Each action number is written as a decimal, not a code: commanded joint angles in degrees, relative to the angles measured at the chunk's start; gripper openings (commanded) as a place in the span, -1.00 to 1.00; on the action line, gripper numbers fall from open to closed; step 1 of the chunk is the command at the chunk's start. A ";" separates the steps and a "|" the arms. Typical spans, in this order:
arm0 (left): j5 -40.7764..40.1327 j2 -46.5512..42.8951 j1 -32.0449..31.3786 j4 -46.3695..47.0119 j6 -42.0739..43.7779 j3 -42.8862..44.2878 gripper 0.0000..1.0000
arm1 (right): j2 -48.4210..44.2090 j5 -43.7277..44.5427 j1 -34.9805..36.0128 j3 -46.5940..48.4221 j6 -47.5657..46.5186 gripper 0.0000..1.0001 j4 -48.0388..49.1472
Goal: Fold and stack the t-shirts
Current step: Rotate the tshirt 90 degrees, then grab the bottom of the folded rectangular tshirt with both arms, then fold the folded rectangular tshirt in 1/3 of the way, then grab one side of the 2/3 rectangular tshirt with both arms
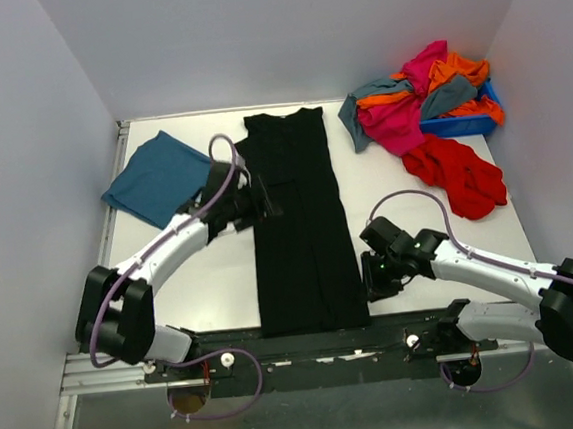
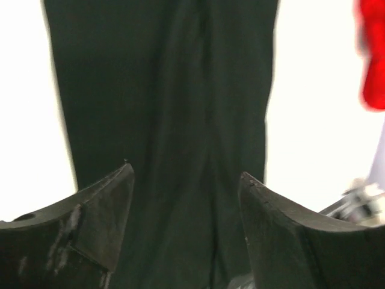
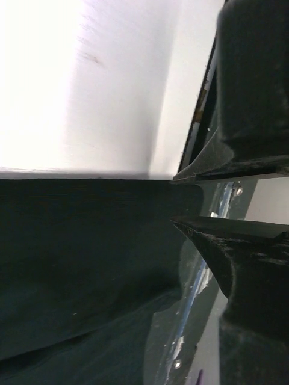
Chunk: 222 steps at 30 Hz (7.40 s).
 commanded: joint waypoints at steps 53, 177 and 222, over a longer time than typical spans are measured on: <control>2.76 -40.32 -23.76 -12.45 -28.80 -41.82 -1.00 | -2.49 -2.45 5.47 1.11 5.76 -0.99 -1.79; -2.06 1.25 6.57 7.17 -6.14 -23.71 -0.01 | 35.13 -13.17 -23.97 22.92 -12.35 -0.99 12.87; -3.64 -24.22 -3.43 -10.76 -7.79 -22.55 -1.00 | 5.79 -16.42 -23.89 17.58 -11.30 -0.99 1.18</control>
